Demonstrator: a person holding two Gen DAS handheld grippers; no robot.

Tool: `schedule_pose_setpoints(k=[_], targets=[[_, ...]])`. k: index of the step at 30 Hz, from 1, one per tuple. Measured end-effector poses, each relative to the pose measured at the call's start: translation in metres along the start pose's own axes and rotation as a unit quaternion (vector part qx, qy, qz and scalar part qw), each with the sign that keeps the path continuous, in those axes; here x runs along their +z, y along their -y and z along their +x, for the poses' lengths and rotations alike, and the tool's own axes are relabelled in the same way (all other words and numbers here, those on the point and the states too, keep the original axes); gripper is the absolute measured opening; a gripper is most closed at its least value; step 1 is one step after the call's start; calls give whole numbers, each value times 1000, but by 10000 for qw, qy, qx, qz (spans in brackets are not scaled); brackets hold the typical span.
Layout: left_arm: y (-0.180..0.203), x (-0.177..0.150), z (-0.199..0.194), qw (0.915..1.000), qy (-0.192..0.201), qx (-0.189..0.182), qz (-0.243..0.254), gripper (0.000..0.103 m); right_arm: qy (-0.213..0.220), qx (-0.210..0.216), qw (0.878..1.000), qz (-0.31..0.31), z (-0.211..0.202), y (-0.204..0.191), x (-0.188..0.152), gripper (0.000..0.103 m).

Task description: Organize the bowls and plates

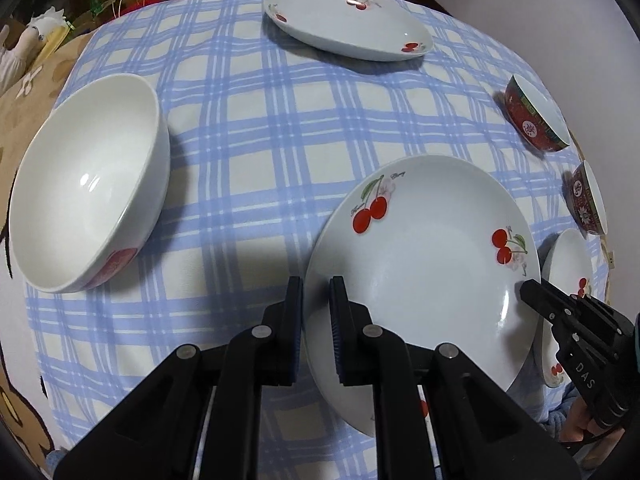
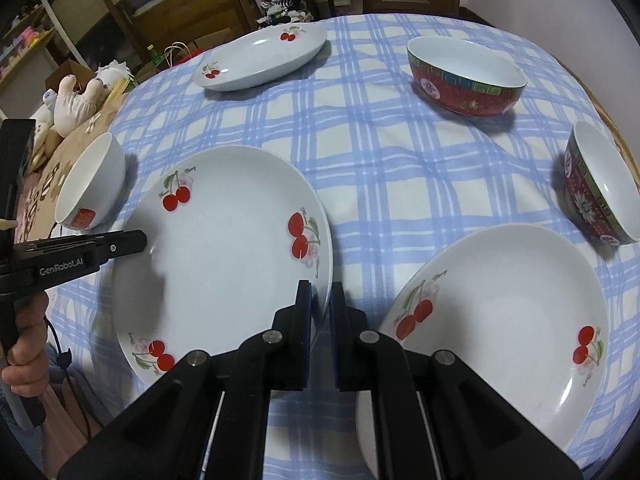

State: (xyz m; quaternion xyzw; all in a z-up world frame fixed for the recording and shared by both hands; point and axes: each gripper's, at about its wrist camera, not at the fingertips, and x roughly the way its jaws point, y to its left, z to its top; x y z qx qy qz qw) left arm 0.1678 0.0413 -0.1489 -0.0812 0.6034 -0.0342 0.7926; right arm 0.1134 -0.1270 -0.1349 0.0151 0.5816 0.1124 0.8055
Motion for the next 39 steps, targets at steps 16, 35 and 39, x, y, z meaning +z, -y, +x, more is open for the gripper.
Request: schedule_pose_setpoints(k=[16, 35, 39], targets=[[2, 2, 0, 10000, -1, 47, -16, 13, -63, -131, 9999, -52, 5, -2, 2, 10], [31, 9, -45, 9935, 776, 537, 637, 56, 736, -416, 9964, 53, -51, 16, 25, 11], [49, 10, -49, 9893, 883, 689, 935, 71, 840, -446, 9952, 228, -68, 30, 28, 34]])
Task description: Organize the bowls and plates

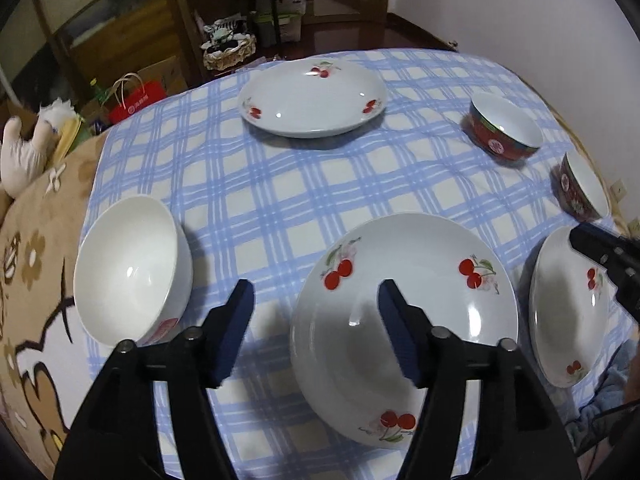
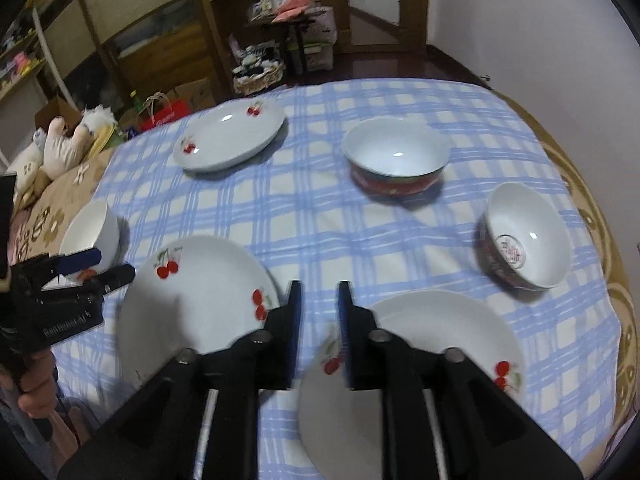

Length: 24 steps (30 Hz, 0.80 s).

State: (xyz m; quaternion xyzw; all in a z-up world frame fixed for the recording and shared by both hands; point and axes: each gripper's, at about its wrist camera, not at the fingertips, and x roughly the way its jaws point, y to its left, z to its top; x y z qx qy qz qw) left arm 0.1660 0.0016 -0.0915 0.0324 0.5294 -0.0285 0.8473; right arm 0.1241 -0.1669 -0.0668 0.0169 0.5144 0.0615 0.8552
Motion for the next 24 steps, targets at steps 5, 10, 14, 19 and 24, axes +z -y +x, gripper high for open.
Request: schedule_pose_setpoints(k=[5, 10, 14, 19, 24], targets=[[25, 6, -3, 9996, -96, -221, 175, 86, 24, -172, 9998, -6, -17, 18, 6, 75], [52, 13, -7, 9971, -370, -654, 153, 87, 129, -361, 9992, 84, -37, 41, 8, 89], [76, 16, -17, 9967, -220, -682, 390, 88, 119, -596, 9981, 116, -50, 63, 0, 92], [111, 19, -22, 9929, -122, -780, 891, 88, 11, -748, 9971, 146, -57, 86, -11, 94], [141, 18, -17, 9880, -101, -960, 1208, 88, -35, -816, 9961, 345, -60, 109, -22, 94]])
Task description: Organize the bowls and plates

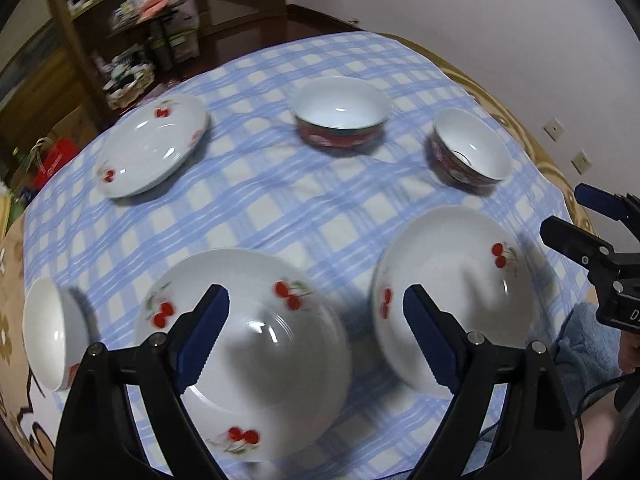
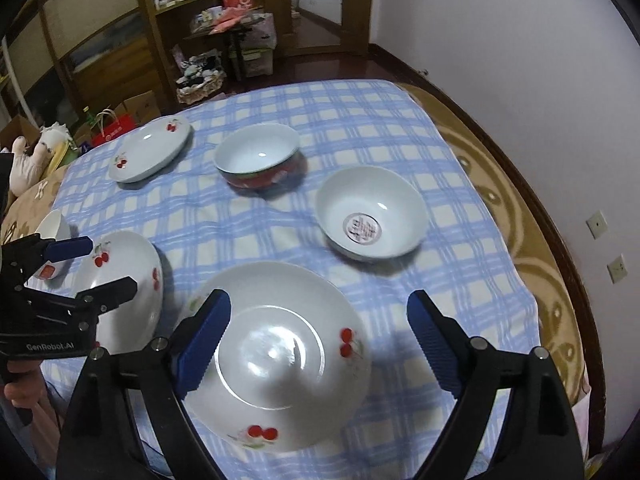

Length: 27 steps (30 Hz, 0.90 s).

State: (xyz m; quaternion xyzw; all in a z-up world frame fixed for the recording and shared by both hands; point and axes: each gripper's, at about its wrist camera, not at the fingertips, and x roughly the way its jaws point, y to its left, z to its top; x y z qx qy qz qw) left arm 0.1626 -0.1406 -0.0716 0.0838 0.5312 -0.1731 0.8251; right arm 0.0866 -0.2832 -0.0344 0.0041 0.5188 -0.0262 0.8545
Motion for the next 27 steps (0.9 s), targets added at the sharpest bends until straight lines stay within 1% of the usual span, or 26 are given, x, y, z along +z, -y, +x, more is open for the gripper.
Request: schedule_pose_setpoints(k=[3, 6, 10, 13, 16, 19, 24, 27], targets=[[14, 0, 12, 9998, -79, -169, 119, 88, -103, -55, 9999, 124, 4, 14, -6, 94], [26, -1, 23, 9990, -168, -328, 258, 88, -232, -102, 9996, 120, 10, 27, -9, 94], [37, -3, 33, 9977, -239, -459, 437, 88, -277, -302, 9990, 182, 14, 44, -14, 94], [41, -5, 38, 9969, -300, -533, 495, 88, -422, -221, 9983, 336, 21, 54, -18, 94], [42, -6, 42, 9962, -367, -649, 449, 88, -640, -190, 9972, 349, 32, 58, -25, 94], [45, -7, 43, 9956, -365, -699, 513, 88, -814, -177, 9961, 295, 40, 58, -30, 94], [47, -9, 45, 9945, -389, -814, 527, 88, -987, -102, 9946, 295, 48, 57, -35, 94], [51, -11, 47, 9939, -423, -812, 619, 87, -1042, -44, 9942, 272, 50, 56, -35, 94]])
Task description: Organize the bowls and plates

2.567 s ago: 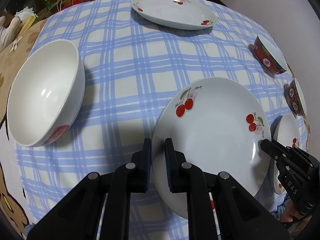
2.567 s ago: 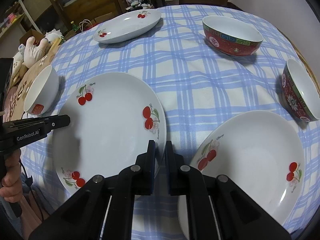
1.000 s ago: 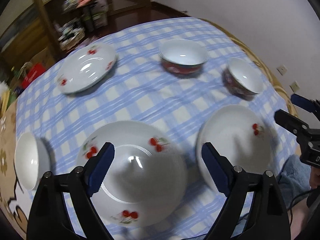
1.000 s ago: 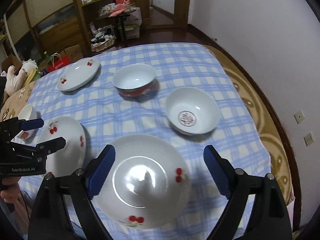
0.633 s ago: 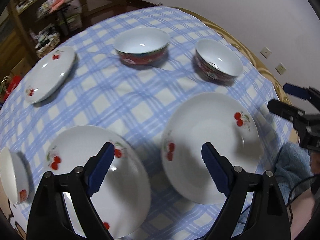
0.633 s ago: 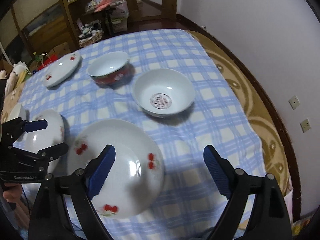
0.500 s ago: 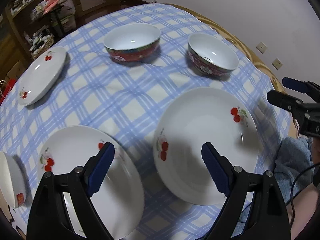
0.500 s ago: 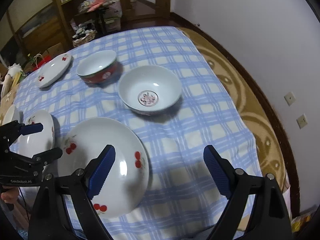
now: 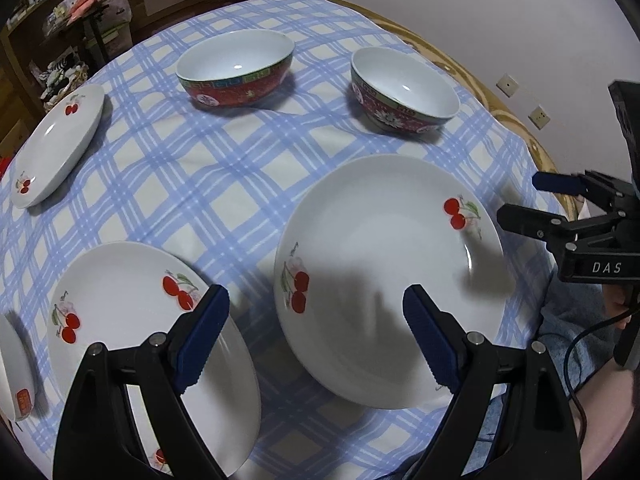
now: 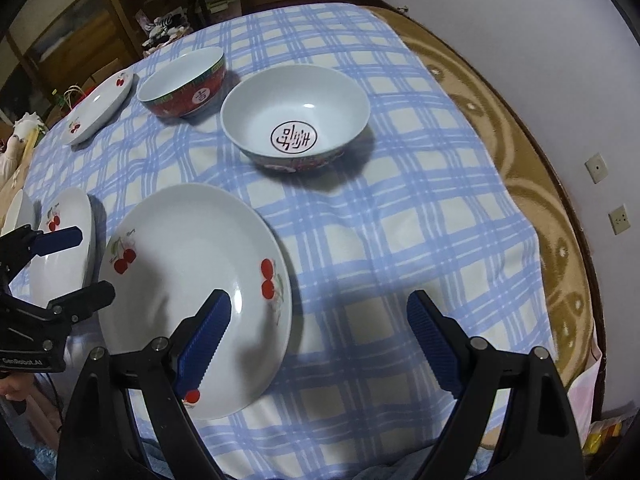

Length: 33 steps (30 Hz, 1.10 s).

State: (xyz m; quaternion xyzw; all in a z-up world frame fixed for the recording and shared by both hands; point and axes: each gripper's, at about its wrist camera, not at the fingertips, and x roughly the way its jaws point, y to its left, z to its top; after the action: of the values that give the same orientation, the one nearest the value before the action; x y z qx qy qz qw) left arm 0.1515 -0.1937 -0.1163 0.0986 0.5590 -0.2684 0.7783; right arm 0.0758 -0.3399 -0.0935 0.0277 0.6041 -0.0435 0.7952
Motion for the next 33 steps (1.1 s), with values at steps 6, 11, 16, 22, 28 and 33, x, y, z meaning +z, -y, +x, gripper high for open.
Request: schedule_pose_setpoints(k=[6, 11, 16, 22, 28, 33], targets=[[2, 0, 3, 10000, -36, -10, 44, 87, -10, 24, 10000, 9, -2, 2, 0, 94], [0, -1, 6, 10000, -59, -37, -14, 87, -34, -4, 9999, -101, -1, 0, 0, 94], [3, -3, 8, 9997, -122, -199, 29, 70, -145, 69, 9998, -131, 3, -2, -2, 80], [5, -4, 11, 9996, -174, -223, 24, 60, -496, 313, 9983, 3, 15, -1, -5, 65], [1, -4, 11, 9994, -162, -288, -130, 59, -675, 307, 9972, -2, 24, -3, -5, 47], [-5, -3, 11, 9986, -151, -407, -303, 58, -740, 433, 9963, 18, 26, -5, -5, 34]])
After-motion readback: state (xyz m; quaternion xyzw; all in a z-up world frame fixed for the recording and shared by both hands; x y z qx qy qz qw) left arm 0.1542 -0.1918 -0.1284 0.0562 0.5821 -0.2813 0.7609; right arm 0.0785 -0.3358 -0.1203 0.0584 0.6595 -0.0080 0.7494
